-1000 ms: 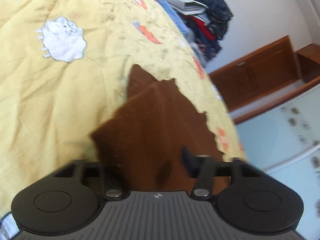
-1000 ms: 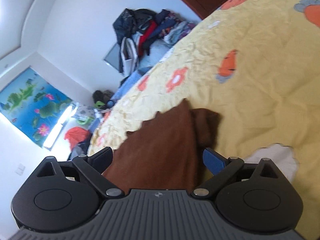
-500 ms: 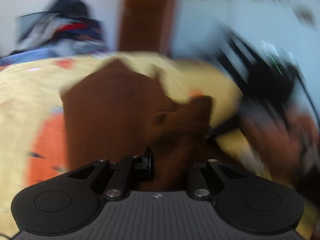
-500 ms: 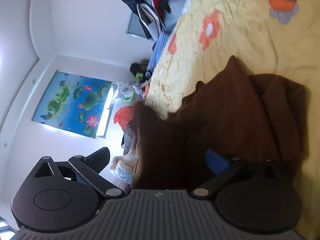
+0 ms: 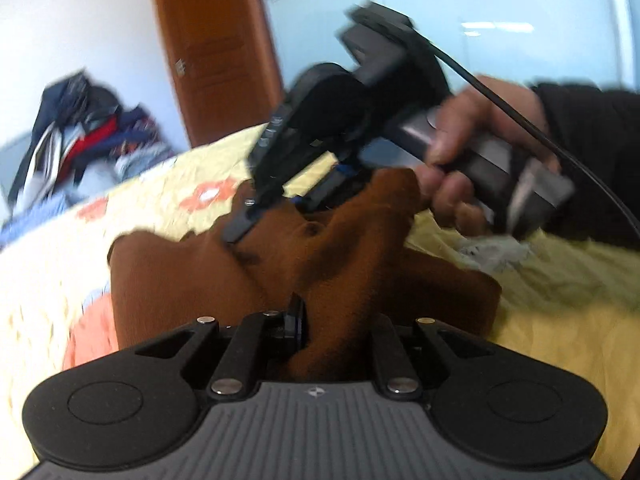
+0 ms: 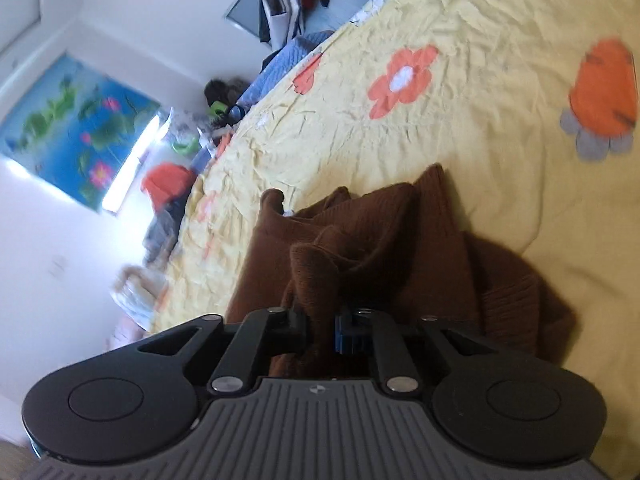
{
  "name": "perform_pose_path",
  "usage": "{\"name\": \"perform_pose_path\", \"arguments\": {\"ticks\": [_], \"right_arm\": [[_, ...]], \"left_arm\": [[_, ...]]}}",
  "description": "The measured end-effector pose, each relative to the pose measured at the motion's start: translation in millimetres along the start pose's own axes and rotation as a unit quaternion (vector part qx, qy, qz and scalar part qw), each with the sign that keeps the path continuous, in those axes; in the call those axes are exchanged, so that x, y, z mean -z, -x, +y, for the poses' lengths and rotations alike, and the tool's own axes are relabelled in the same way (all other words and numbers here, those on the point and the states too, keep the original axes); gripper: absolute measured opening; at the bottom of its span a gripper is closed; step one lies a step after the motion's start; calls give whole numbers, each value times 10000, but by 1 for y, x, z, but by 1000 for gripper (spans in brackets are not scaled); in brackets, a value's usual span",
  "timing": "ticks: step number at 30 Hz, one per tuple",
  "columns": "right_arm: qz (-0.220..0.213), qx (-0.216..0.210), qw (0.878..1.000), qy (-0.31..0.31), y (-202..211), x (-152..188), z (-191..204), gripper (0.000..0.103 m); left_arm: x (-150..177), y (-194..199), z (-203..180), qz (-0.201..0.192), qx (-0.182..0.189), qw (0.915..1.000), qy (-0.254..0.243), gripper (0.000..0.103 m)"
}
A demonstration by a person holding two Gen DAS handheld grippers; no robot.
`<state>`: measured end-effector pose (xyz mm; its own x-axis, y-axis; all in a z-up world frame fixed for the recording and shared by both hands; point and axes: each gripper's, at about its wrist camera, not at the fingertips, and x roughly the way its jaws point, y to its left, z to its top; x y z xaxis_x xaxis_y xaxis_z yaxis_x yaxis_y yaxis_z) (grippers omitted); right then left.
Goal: Fold small clothes
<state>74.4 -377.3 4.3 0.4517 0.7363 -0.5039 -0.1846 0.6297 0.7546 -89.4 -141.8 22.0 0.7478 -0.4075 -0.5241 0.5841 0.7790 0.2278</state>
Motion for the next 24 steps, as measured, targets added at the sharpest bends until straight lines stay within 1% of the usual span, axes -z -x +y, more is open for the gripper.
{"name": "perform_pose_path", "arguments": {"ticks": [2, 3, 4, 5, 6, 7, 8, 9, 10, 11, 12, 14, 15, 16, 17, 19, 20, 21, 22, 23, 24], "right_arm": [[-180, 37, 9995, 251, 15, 2, 3, 19], [-291, 216, 9989, 287, 22, 1, -4, 19], [-340, 482, 9980, 219, 27, 2, -13, 19], [-321, 657, 9973, 59, 30, 3, -26, 19], [-324, 547, 9979, -148, 35, 7, -35, 20], [-411, 374, 9980, -311, 44, 13, -39, 30], [-487, 310, 9979, -304, 53, 18, -37, 39], [-621, 281, 9974, -232, 64, 24, -31, 62], [-763, 229, 9967, -179, 74, 31, -26, 79], [-883, 132, 9959, -123, 83, 38, -21, 80], [-933, 10, 9956, -92, 91, 45, -17, 79], [-812, -145, 9966, -75, 95, 54, -8, 79], [-715, -148, 9973, -21, 95, 57, -2, 77], [-588, -71, 9982, 44, 90, 59, 2, 72], [-441, 67, 9989, 112, 84, 60, 4, 69], [-250, 303, 9991, 130, 68, 58, 5, 57], [-170, 329, 9992, 144, 61, 56, 6, 55], [-108, 332, 9992, 210, 56, 56, 8, 47], [-85, 375, 9987, 329, 51, 54, 11, 28], [-55, 466, 9975, 525, 48, 53, 14, 22], [-34, 612, 9958, 679, 46, 52, 15, 22]], "left_arm": [[5, -3, -10, 42, 105, 9983, -565, 15], [10, -4, -11, 56, 125, 9969, -776, 17], [15, -2, -13, -33, 146, 9958, -908, 20], [19, 1, -14, -128, 204, 9944, -1026, 30], [22, 6, -13, -164, 276, 9937, -1076, 43], [25, 11, -9, -186, 392, 9935, -1052, 53], [30, 19, -4, -230, 466, 9938, -988, 78], [35, 27, 2, -293, 447, 9945, -906, 91], [40, 35, 10, -348, 431, 9953, -799, 92], [44, 43, 19, -350, 448, 9963, -646, 92], [48, 50, 29, -310, 459, 9974, -455, 92], [55, 61, 45, -186, 309, 9993, -38, 92], [57, 64, 53, -113, 214, 9996, 176, 92], [60, 66, 61, -73, 168, 9990, 405, 92], [62, 66, 71, -45, 160, 9976, 675, 92], [63, 66, 86, 6, 237, 9924, 1209, 92], [63, 67, 92, -4, 282, 9891, 1445, 92], [63, 69, 97, -25, 308, 9865, 1609, 92], [61, 69, 100, -49, 310, 9849, 1700, 92], [61, 71, 102, -90, 291, 9845, 1725, 92], [60, 72, 101, -125, 262, 9850, 1702, 92]]}}
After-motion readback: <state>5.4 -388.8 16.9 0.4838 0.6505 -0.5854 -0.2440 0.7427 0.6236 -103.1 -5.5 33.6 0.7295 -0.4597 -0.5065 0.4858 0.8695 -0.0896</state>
